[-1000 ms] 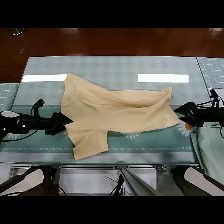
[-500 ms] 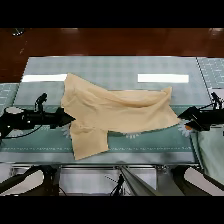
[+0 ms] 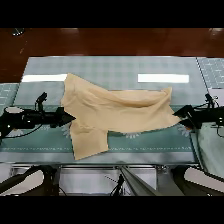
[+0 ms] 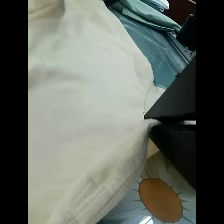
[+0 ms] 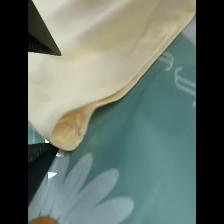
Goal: Fold the shirts.
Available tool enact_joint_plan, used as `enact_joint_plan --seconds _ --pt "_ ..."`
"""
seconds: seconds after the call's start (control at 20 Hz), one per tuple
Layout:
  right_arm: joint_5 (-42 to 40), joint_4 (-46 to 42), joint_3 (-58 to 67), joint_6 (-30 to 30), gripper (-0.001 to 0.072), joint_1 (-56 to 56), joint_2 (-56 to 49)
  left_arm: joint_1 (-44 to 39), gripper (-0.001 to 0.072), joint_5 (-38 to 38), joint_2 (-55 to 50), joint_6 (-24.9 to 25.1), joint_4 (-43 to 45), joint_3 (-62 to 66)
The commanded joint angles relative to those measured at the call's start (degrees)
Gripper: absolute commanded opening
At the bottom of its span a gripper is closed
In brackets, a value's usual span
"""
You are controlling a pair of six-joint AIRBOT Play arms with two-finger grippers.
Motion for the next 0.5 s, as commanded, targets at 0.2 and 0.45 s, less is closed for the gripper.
enact_joint_plan --seconds 0.2,0.45 --pt "-1.6 4.9 -0.1 -5.8 0.003 0.1 -3.3 0.0 0.0023 1.1 -0.1 0.0 0.0 0.0" --pt "5.7 7.3 7.4 -7.5 0.0024 3.7 -2.1 0.0 0.0023 -0.8 0.6 0.0 -2.4 4.7"
